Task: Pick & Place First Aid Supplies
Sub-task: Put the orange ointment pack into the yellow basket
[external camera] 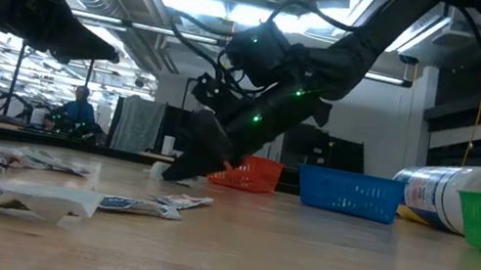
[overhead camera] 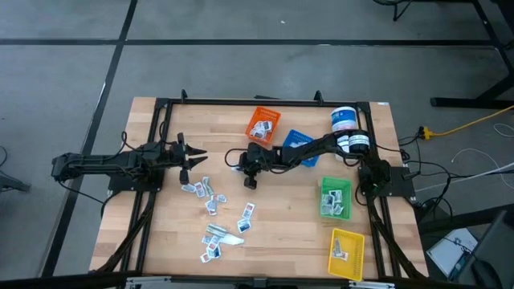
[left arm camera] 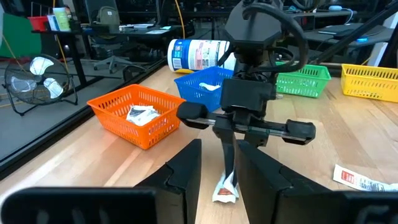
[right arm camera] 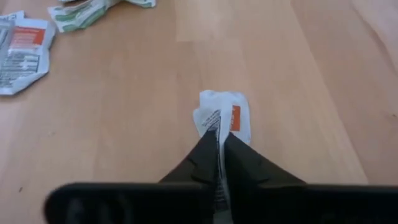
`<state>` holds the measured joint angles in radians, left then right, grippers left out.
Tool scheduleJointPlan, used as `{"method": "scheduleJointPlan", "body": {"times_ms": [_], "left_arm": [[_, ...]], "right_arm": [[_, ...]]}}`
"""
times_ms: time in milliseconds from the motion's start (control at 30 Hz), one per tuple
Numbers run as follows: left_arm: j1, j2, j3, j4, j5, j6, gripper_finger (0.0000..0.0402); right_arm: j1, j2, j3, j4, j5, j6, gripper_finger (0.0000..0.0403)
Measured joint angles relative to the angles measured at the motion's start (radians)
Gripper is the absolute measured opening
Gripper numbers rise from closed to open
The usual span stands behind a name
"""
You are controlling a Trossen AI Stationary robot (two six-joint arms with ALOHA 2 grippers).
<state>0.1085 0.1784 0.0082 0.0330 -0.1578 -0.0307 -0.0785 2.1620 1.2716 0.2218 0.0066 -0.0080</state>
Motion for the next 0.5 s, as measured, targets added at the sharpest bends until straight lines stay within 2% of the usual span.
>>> {"method": "scheduleJointPlan", "body": {"times_ms": [133, 367, 500], "left_arm": [[0.0, 0.0, 0.0, 0.0, 0.0, 0.0, 0.0091], [0.0, 0.0, 0.0, 0.0, -0.001, 0.0, 0.0091], [0.0, 0.0, 0.0, 0.0, -0.001, 0.0, 0.0091]], "right_arm": [[0.007, -0.014, -0.002, -0.021, 0.004, -0.025, 0.0008], [0.061, -0.095, -0.006, -0.091, 0.101, -0.069, 0.003], [0.109, -0.147, -0.004, -0.234, 0.1, -0.066, 0.0013]]}}
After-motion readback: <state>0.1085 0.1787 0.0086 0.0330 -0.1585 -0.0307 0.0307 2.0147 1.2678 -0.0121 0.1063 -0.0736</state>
